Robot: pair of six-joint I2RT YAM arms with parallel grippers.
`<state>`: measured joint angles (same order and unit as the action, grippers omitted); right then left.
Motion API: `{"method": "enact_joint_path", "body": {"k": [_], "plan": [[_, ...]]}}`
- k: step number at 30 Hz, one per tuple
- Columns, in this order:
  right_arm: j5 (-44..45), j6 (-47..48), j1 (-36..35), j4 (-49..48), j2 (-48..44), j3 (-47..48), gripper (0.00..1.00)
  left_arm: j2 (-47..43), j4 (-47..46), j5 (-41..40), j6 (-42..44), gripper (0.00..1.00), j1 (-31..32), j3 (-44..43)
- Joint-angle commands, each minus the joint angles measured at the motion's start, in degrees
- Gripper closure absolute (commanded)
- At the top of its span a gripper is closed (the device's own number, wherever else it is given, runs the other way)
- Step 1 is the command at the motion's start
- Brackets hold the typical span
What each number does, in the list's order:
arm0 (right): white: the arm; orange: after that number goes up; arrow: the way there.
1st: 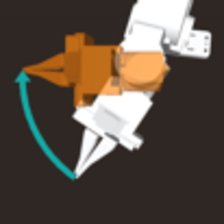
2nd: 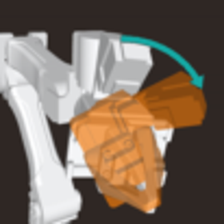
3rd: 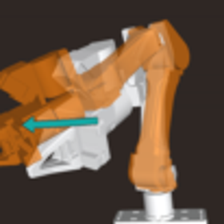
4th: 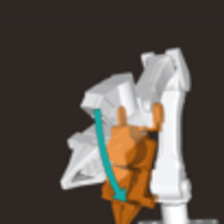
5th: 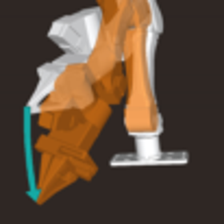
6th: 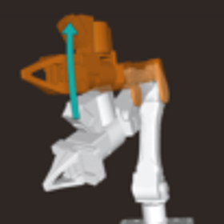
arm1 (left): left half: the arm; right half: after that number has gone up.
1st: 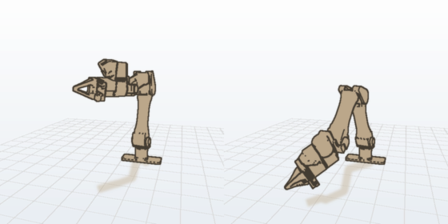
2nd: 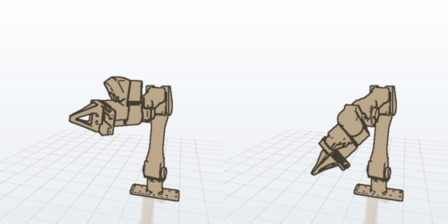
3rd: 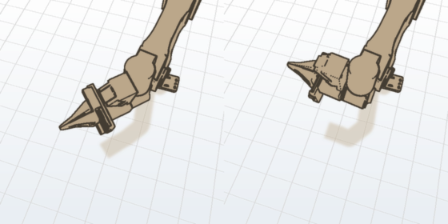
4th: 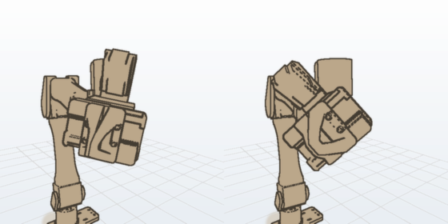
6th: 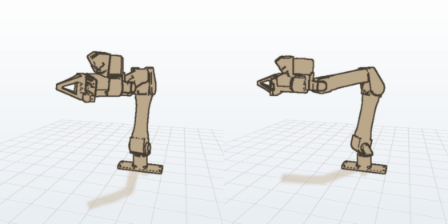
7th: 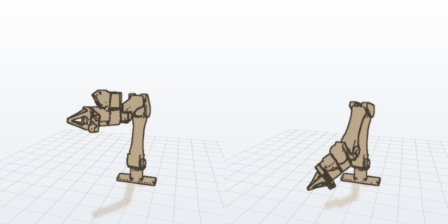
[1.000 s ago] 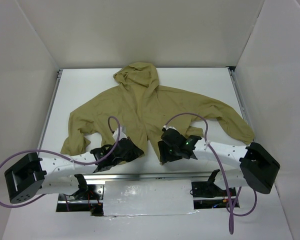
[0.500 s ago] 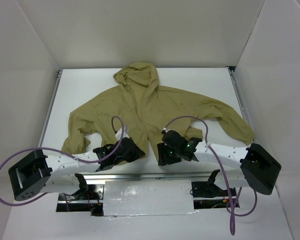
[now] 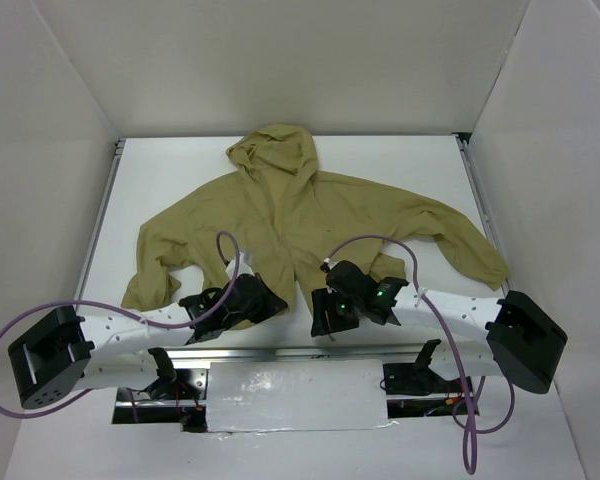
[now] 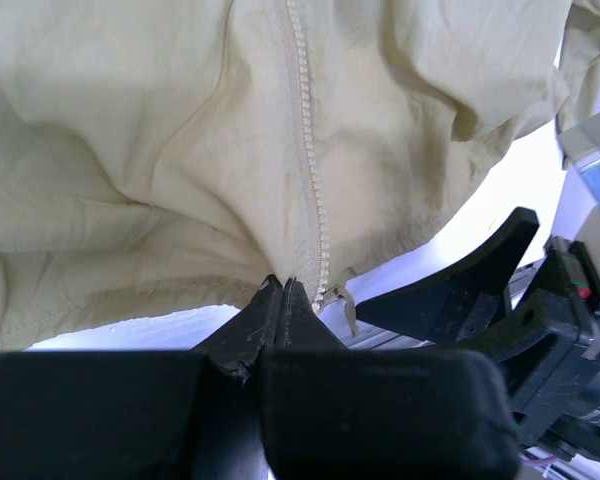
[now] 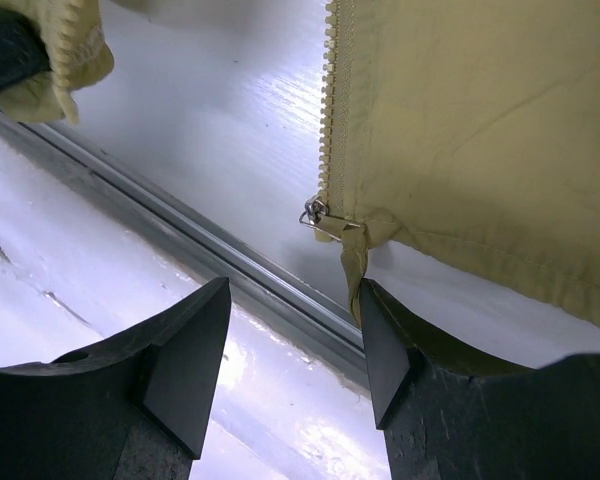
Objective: Zip up the jacket
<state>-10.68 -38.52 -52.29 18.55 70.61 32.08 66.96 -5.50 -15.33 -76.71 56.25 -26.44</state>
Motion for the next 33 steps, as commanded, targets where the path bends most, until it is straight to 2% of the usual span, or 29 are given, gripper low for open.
{"method": "enact_joint_path", "body": {"k": [1,5,9,12,13,15,20,24,29,33], "plan": [[-0.66,-0.24,-0.62,-1.5,-1.87,0.62,0.38,-2.09,1.19,-1.8,0.77,1.0,-0.79,0.33],[5.66,0.02,-0.62,-0.09,-0.83,1.76,0.38,-2.89,0.76,-1.98,0.59,1.0,-1.05,1.03],[6.55,2.39,-0.44,-2.9,4.79,3.42,0.38,-2.27,0.14,-1.11,0.59,1.0,-1.05,1.21],[5.32,2.4,-0.44,-4.3,9.19,4.58,0.43,-2.01,0.84,-0.75,0.94,1.0,-1.32,0.6],[3.92,2.31,-0.53,-4.92,9.54,4.4,0.5,-2.09,1.01,-0.84,1.03,1.0,-1.23,0.51],[3.12,1.52,-0.62,-5.62,8.76,3.44,0.56,-2.8,1.28,-1.01,1.12,1.0,-1.41,0.77],[3.73,-0.41,-0.88,-3.87,2.8,0.45,0.56,-3.68,1.1,-1.28,1.03,1.0,-1.49,1.3],[1.63,-1.64,-1.14,-3.6,-0.82,-1.49,0.51,-3.41,1.37,-1.45,1.03,1.0,-1.67,1.3],[-0.92,-3.22,-2.37,-5.01,-2.58,-2.89,0.5,-3.5,1.63,-1.54,0.94,1.0,-1.93,1.39],[0.92,-3.58,-2.55,-6.41,-1.09,-3.25,0.5,-3.77,1.54,-1.72,0.95,1.0,-2.02,1.56]]}}
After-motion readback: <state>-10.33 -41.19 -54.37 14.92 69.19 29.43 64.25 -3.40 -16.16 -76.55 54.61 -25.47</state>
